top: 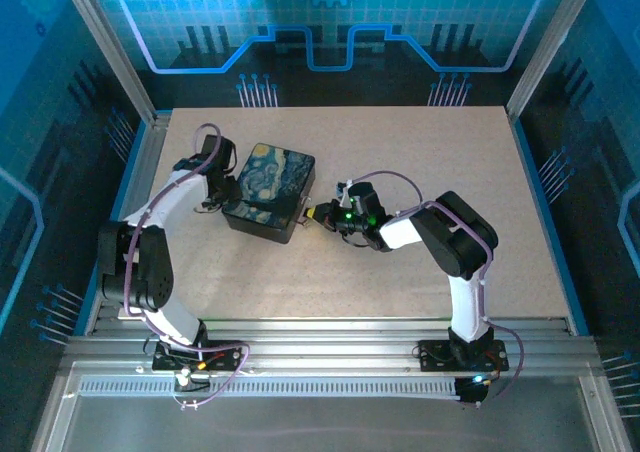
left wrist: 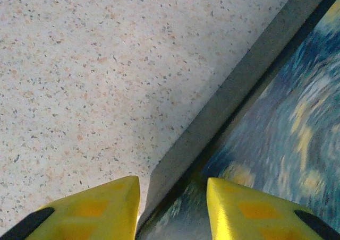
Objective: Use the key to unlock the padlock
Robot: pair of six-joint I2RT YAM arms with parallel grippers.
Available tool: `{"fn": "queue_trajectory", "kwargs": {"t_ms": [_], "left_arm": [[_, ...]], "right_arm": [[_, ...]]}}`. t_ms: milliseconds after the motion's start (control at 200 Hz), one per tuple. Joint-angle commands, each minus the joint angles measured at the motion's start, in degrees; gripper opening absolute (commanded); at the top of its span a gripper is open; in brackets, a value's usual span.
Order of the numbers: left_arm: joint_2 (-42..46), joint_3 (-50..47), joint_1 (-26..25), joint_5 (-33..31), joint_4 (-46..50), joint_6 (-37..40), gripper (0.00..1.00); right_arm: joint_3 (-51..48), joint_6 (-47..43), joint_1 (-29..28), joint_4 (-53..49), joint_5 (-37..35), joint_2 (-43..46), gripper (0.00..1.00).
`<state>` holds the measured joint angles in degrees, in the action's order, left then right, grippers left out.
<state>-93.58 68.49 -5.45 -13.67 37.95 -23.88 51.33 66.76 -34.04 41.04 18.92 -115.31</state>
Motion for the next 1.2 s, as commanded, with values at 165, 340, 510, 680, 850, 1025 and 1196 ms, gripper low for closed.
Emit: {"fn": "queue_trajectory", "kwargs": {"t_ms": [165, 340, 510, 680, 850, 1025, 1196], "left_arm": [[-1.6, 1.7, -4.9, -0.7, 3.6, 4.3, 0.47], [-3.0, 0.1, -5.4, 0.5, 2.7, 3.9, 0.41], [-4.7, -0.7, -5.4, 3.6, 1.7, 2.8, 0.36], [-5.7, -0.8, -5.5, 5.0, 1.1, 1.7, 0.35], [-5.4, -0.2, -5.5, 4.4, 1.6, 2.0, 0.35], [-5.8, -0.4, -5.4, 4.9, 1.3, 1.6, 0.34], [-6.4, -0.4, -5.4, 5.0, 1.1, 1.4, 0.34]], "right_arm": [[0.3, 5.3, 2.3, 2.7, -2.5, 2.7, 0.01], [3.8, -4.5, 2.2, -14.6, -2.9, 7.4, 0.00], [2.4, -5.8, 3.2, -17.0, -7.1, 11.1, 0.00], [4.2, -5.5, 3.2, -15.8, -5.9, 10.2, 0.00], [5.1, -4.9, 4.2, -19.2, -6.9, 7.6, 0.00], [3.2, -3.3, 6.4, -16.1, -6.3, 5.4, 0.00], [3.3, -1.1, 8.2, -11.5, -2.3, 2.6, 0.00]]}}
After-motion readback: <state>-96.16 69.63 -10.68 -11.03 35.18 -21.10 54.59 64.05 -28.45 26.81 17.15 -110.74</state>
